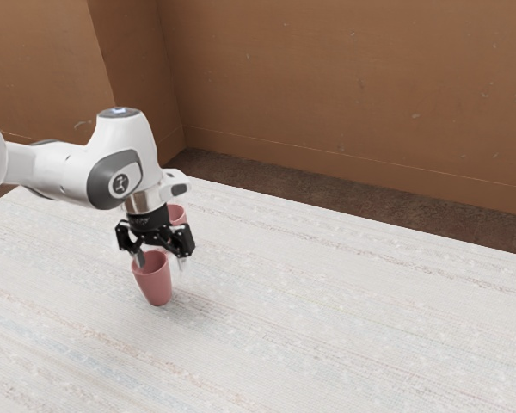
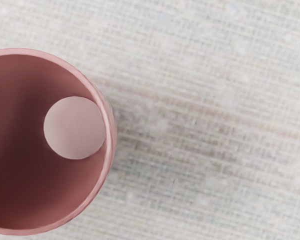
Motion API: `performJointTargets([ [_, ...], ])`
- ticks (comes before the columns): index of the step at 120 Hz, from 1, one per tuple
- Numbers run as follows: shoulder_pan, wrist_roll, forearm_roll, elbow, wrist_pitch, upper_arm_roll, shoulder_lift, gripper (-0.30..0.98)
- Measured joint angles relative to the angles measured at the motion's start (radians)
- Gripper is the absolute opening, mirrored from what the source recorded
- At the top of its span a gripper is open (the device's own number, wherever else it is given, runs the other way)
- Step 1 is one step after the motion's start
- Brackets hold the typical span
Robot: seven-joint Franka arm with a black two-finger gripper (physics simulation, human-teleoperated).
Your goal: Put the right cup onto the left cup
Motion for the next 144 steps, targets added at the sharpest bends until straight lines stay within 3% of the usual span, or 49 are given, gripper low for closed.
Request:
performJointTargets([
  [30,0.061,-0.066,0.004,0.059,0.031,-0.027,0.091,0.67],
  [96,0.060,-0.146,-0.015,0.078,0.098,-0.032,0.203,0.66],
  [103,0.060,-0.151,-0.017,0.078,0.103,-0.032,0.206,0.59],
  [124,0.059,-0.162,-0.022,0.076,0.113,-0.032,0.204,0.18],
  [144,0.059,-0.170,-0.023,0.075,0.116,-0.032,0.203,0.00],
])
